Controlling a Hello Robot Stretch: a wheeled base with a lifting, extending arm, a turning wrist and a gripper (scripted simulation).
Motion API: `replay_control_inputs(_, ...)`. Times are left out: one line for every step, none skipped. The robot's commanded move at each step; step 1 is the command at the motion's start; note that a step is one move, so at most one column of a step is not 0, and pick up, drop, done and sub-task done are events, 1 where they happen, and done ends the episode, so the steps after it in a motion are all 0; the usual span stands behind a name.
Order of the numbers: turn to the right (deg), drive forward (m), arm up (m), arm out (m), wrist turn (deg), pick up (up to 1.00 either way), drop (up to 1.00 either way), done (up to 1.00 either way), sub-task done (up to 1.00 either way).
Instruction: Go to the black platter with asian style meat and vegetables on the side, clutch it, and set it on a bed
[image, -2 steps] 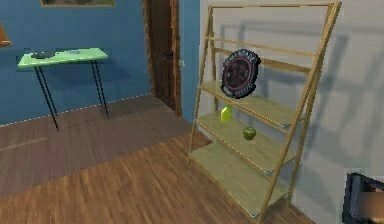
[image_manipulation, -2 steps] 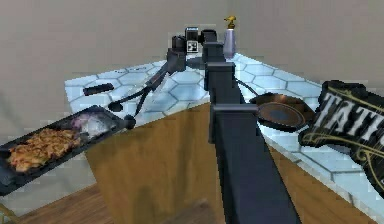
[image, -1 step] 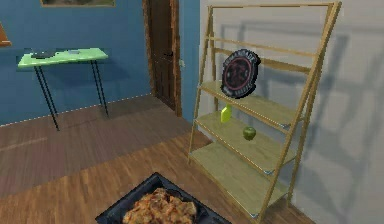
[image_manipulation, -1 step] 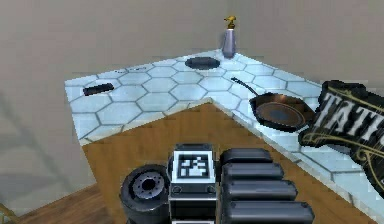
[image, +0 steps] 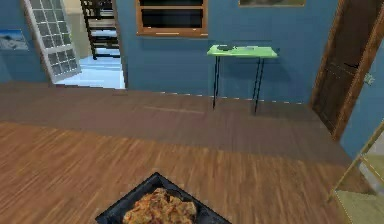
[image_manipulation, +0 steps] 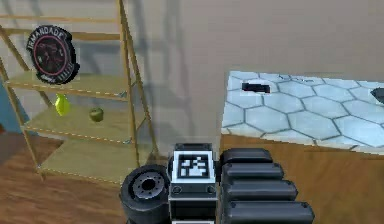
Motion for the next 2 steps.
replay_control_inputs(-42.0, 0.00, 0.00, 0.00, 0.0, 0.00, 0.00, 0.00, 0.00)
replay_control_inputs(0.0, 1.00, 0.00, 0.00, 0.0, 0.00, 0.00, 0.00, 0.00)
